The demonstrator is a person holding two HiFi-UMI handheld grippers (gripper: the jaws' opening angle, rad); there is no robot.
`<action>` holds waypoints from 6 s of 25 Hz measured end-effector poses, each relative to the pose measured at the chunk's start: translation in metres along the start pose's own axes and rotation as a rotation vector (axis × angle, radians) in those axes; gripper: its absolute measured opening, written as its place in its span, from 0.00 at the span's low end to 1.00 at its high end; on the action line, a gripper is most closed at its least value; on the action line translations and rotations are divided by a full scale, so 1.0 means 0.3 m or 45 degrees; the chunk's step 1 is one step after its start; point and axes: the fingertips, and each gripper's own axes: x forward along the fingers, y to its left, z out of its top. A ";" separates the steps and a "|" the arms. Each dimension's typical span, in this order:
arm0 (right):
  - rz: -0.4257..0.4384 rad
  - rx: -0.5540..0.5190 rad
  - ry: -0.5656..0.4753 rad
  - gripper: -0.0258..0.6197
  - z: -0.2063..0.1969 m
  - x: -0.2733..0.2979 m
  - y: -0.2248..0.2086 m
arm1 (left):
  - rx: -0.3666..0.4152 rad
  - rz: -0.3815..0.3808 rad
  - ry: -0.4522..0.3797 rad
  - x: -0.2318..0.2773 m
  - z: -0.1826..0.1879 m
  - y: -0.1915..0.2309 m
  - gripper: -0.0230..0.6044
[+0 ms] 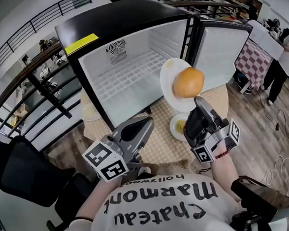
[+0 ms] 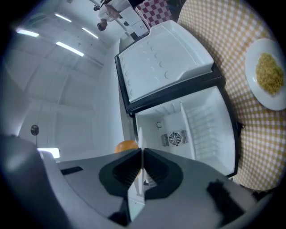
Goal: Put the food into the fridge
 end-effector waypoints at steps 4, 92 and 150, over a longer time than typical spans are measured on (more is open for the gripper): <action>-0.129 -0.023 -0.081 0.08 0.030 0.086 -0.094 | 0.009 -0.041 0.064 0.027 -0.004 0.086 0.05; -1.467 -1.521 0.148 0.25 0.263 0.590 -0.549 | 0.058 -0.079 0.121 0.041 0.018 0.261 0.05; -0.807 -1.981 0.614 0.06 -0.133 -0.557 -0.013 | -0.130 0.462 -0.098 -0.261 -0.296 -0.441 0.05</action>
